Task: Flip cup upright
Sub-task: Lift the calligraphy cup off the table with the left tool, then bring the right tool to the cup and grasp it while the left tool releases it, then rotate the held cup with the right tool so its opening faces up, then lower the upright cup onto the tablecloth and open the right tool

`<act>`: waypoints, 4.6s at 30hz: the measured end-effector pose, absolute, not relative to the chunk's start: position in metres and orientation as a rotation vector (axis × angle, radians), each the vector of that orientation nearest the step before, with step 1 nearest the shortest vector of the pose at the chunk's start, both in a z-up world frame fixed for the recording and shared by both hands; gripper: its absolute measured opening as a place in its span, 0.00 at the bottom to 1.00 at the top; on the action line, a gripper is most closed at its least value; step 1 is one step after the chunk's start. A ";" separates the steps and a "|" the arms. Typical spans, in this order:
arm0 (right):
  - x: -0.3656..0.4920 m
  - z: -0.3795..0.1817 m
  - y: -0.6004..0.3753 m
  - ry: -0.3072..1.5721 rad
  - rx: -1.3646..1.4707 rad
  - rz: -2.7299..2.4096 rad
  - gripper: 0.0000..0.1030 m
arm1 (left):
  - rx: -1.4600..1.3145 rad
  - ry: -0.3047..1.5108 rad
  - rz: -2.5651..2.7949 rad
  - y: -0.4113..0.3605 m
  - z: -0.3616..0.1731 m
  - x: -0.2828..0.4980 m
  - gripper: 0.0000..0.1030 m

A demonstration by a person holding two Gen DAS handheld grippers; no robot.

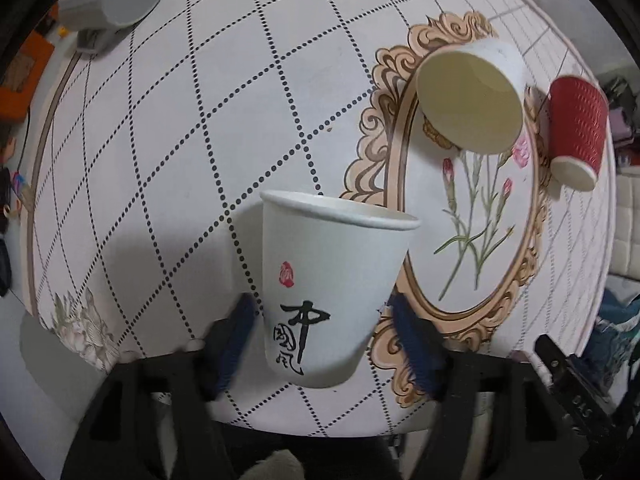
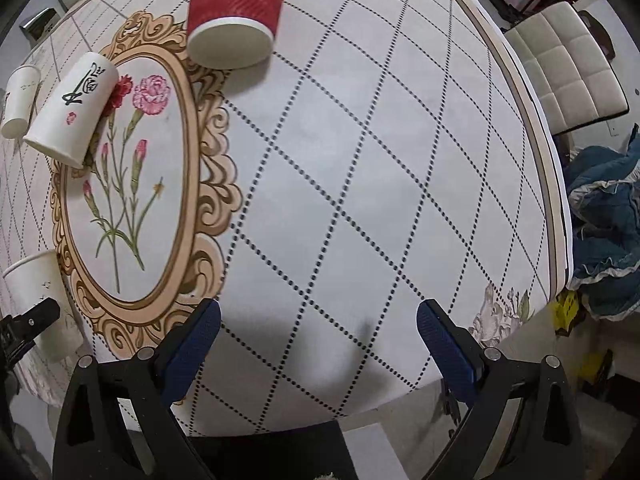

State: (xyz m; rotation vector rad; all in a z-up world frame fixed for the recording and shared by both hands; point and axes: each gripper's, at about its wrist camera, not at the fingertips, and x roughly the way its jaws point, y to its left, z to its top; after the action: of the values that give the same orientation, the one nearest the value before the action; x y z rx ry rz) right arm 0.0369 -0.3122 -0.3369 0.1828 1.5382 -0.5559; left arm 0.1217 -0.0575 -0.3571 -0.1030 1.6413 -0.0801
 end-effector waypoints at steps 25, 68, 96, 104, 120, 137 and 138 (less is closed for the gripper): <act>0.029 -0.328 -0.318 1.508 0.215 -0.539 0.97 | 0.168 1.468 -0.027 -0.104 -0.328 0.106 0.93; 0.131 -0.357 -0.090 1.625 0.143 -0.263 0.75 | 0.200 1.512 0.032 0.115 -0.335 0.103 0.93; 0.152 -0.333 -0.070 0.989 0.067 -0.207 0.62 | 0.046 1.487 0.006 0.138 -0.355 0.197 1.00; 0.129 -0.338 -0.064 0.946 0.026 -0.191 0.62 | 0.082 1.465 -0.019 0.134 -0.357 0.196 1.00; 0.091 -0.340 -0.064 1.009 0.033 -0.199 0.77 | 0.138 1.393 -0.024 0.118 -0.339 0.141 1.00; 0.003 -0.172 -0.062 0.910 -0.053 -0.332 1.00 | 0.110 1.163 -0.039 0.111 -0.179 0.059 1.00; -0.004 -0.159 -0.060 0.899 -0.064 -0.331 1.00 | 0.107 1.142 -0.042 0.110 -0.168 0.054 1.00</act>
State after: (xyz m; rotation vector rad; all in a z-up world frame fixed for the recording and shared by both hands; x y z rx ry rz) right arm -0.0042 -0.0602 -0.1585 -0.0635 0.8988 -0.3313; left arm 0.0541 0.1104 -0.1684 0.1071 1.1425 -0.0422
